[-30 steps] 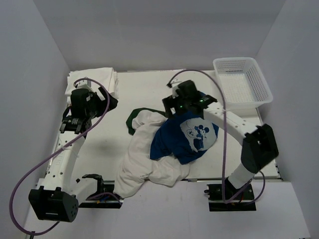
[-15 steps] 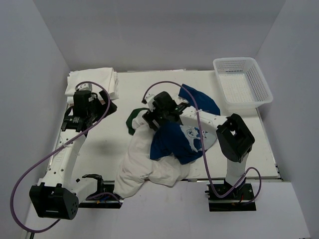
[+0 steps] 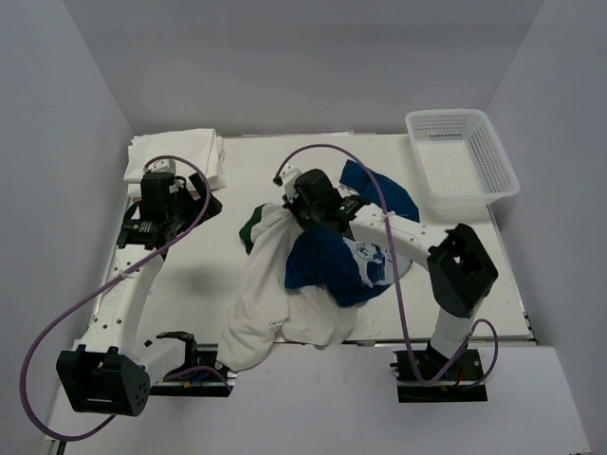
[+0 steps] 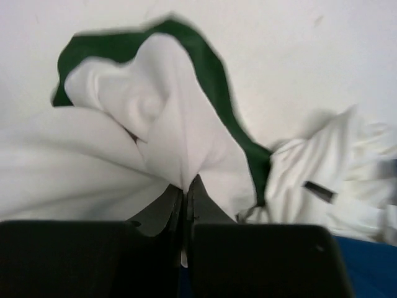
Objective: Fold and stack the t-shirts
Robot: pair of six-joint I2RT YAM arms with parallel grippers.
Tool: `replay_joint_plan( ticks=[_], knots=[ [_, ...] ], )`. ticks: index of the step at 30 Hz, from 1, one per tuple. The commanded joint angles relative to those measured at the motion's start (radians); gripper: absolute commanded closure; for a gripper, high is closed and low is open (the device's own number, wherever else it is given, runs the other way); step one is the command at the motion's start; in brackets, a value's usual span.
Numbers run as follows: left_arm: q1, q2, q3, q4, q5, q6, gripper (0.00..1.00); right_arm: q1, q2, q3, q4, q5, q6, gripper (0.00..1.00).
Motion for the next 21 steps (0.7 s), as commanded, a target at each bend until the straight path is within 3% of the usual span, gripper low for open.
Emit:
replay_joint_plan(
  ticks=[1,5,7,12,21],
  knots=[
    [-0.004,-0.011,0.015,0.027,0.039,0.009,0.0,-0.012,-0.139,0.085,0.153,0.097,0.007,1.0],
    [-0.004,-0.011,0.015,0.037,0.061,0.009,0.0,-0.02,-0.19,0.151,0.155,0.204,0.045,1.0],
    [-0.004,-0.011,0.015,0.046,0.073,0.009,0.0,-0.037,-0.235,0.198,0.213,0.287,0.045,1.0],
    [-0.004,-0.011,0.015,0.055,0.095,0.0,0.0,-0.061,-0.34,0.268,0.362,0.327,-0.042,1.0],
    [-0.004,0.009,0.006,0.087,0.125,-0.009,0.0,-0.136,-0.199,0.656,0.426,0.554,-0.249,1.0]
  ],
)
